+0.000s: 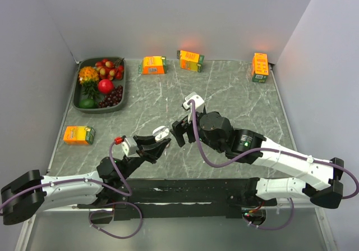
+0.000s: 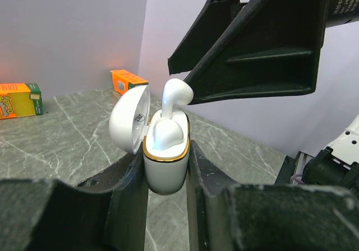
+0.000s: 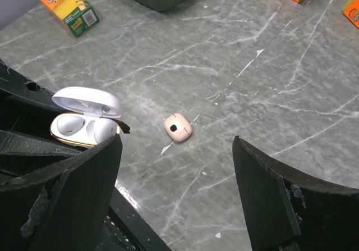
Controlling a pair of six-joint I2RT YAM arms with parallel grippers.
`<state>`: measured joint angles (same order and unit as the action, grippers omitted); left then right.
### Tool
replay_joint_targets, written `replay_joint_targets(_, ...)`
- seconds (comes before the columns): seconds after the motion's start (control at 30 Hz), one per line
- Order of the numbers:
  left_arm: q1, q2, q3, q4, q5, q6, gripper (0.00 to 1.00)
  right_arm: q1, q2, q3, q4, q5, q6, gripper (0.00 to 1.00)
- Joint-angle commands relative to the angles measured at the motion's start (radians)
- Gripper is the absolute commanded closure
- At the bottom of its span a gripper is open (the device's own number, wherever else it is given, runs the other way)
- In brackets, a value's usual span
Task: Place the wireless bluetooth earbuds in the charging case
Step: Place the earbud in the charging case.
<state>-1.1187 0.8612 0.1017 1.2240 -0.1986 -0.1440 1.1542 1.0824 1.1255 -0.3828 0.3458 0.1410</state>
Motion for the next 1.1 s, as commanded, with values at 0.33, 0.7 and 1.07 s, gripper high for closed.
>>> replay_joint_targets(0.33, 0.000, 0.012, 0.036, 0.057, 0.022, -0.008, 0.99, 0.036, 0.005, 0.049, 0.019, -0.057, 0.014, 0.13)
replay_joint_targets(0.7, 0.000, 0.022, 0.043, 0.066, 0.028, -0.008, 0.99, 0.044, -0.003, 0.059, 0.019, -0.041, 0.009, 0.12)
replay_joint_targets(1.07, 0.000, 0.001, 0.036, 0.051, 0.028, -0.012, 0.99, 0.042, 0.001, 0.072, 0.025, -0.016, -0.006, 0.12)
